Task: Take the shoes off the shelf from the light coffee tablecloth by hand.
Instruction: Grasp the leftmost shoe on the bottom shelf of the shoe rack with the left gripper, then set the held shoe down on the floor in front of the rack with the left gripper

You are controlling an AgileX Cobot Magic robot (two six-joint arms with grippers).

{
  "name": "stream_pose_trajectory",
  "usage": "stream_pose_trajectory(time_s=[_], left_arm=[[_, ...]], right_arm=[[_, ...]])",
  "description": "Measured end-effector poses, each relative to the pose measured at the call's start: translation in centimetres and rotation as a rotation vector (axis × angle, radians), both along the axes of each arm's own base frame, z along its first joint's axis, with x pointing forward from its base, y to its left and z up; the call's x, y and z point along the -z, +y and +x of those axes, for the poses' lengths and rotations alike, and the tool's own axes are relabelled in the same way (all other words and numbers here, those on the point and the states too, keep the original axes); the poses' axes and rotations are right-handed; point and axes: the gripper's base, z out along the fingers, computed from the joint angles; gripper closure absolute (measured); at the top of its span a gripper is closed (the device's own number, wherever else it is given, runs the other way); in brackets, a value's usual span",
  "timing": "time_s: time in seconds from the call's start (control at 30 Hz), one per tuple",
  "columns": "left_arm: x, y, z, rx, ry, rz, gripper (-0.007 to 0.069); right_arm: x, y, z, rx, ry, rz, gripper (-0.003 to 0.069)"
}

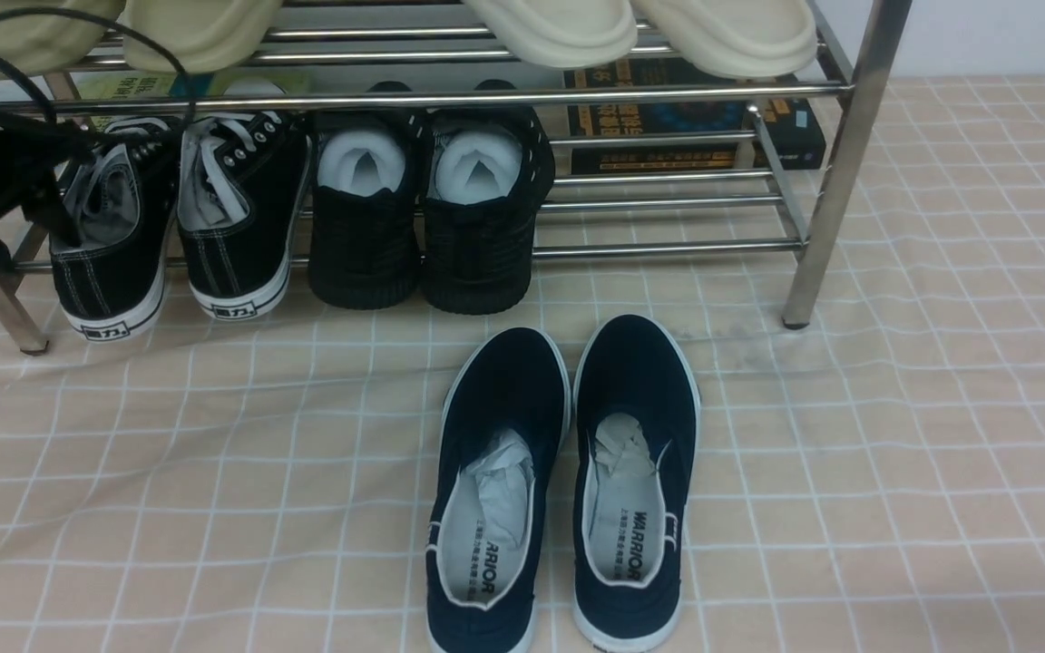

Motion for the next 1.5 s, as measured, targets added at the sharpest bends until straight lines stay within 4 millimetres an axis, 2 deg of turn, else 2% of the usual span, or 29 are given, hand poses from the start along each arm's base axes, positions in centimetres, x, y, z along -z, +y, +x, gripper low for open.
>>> stream_pose_trajectory(time_s=[0.2, 0.3, 0.43, 0.53, 0.6, 0.67, 0.73, 0.77, 0.83, 0.93, 0.97, 1.0, 1.07, 1.1, 1.17, 1.2, 1.27, 1.3, 1.4, 1.47, 1.5], left_arm=[[2.0, 0.1, 0.8, -0.011, 0.037, -0.018, 0.0213], [2.5, 0.1, 1.1, -0.022, 0.038, -0.032, 0.0305], [2.8, 0.1, 1.0, -0.015, 0.064, -0.030, 0.0545], [2.1, 0.1, 0.4, -0.001, 0.084, -0.018, 0.0599], [1.5, 0.0, -0.1, 0.004, 0.101, -0.015, 0.0604], [-0.2, -0.1, -1.5, 0.012, 0.126, -0.001, 0.0604], [-2.6, -0.2, -3.2, 0.017, 0.111, 0.030, 0.0604], [-2.9, -0.3, -3.3, 0.017, 0.109, 0.033, 0.0604], [-5.8, -0.4, -5.7, 0.025, 0.097, 0.076, 0.0604], [-8.6, -0.6, -8.2, 0.038, 0.061, 0.123, 0.0604], [-8.8, -0.6, -8.3, 0.037, 0.055, 0.124, 0.0604], [-10.2, -0.8, -9.6, 0.037, 0.015, 0.147, 0.0603], [-10.9, -0.9, -10.7, 0.035, -0.007, 0.158, 0.0603], [-11.7, -1.2, -11.9, 0.030, -0.032, 0.162, 0.0602], [-12.0, -1.6, -13.9, 0.004, -0.045, 0.150, 0.0602], [-11.9, -1.6, -14.1, 0.004, -0.046, 0.150, 0.0602], [-11.4, -2.1, -16.8, -0.022, -0.040, 0.138, 0.0602], [-11.3, -2.1, -17.0, -0.023, -0.038, 0.137, 0.0602], [-8.8, -2.7, -19.8, -0.039, 0.023, 0.112, 0.0603], [-6.4, -2.9, -21.0, -0.069, 0.089, 0.088, 0.0603], [-6.2, -2.9, -21.1, -0.072, 0.095, 0.087, 0.0603]], right_arm=[[0.0, 0.0, 0.0, 0.000, 0.000, 0.000, 0.0419], [0.0, 0.0, 0.0, 0.000, 0.000, 0.000, 0.0419], [0.0, 0.0, 0.0, 0.000, 0.000, 0.000, 0.0419], [0.0, 0.0, 0.0, 0.000, 0.000, 0.000, 0.0419], [0.0, 0.0, 0.0, 0.000, 0.000, 0.000, 0.0419], [0.0, 0.0, 0.0, 0.000, 0.000, 0.000, 0.0419], [0.0, 0.0, 0.0, 0.000, 0.000, 0.000, 0.0419], [0.0, 0.0, 0.0, 0.000, 0.000, 0.000, 0.0419], [0.0, 0.0, 0.0, 0.000, 0.000, 0.000, 0.0419], [0.0, 0.0, 0.0, 0.000, 0.000, 0.000, 0.0419], [0.0, 0.0, 0.0, 0.000, 0.000, 0.000, 0.0419], [0.0, 0.0, 0.0, 0.000, 0.000, 0.000, 0.0419], [0.0, 0.0, 0.0, 0.000, 0.000, 0.000, 0.0419], [0.0, 0.0, 0.0, 0.000, 0.000, 0.000, 0.0419], [0.0, 0.0, 0.0, 0.000, 0.000, 0.000, 0.0419], [0.0, 0.0, 0.0, 0.000, 0.000, 0.000, 0.0419], [0.0, 0.0, 0.0, 0.000, 0.000, 0.000, 0.0419], [0.0, 0.0, 0.0, 0.000, 0.000, 0.000, 0.0419], [0.0, 0.0, 0.0, 0.000, 0.000, 0.000, 0.0419], [0.0, 0.0, 0.0, 0.000, 0.000, 0.000, 0.0419], [0.0, 0.0, 0.0, 0.000, 0.000, 0.000, 0.0419]])
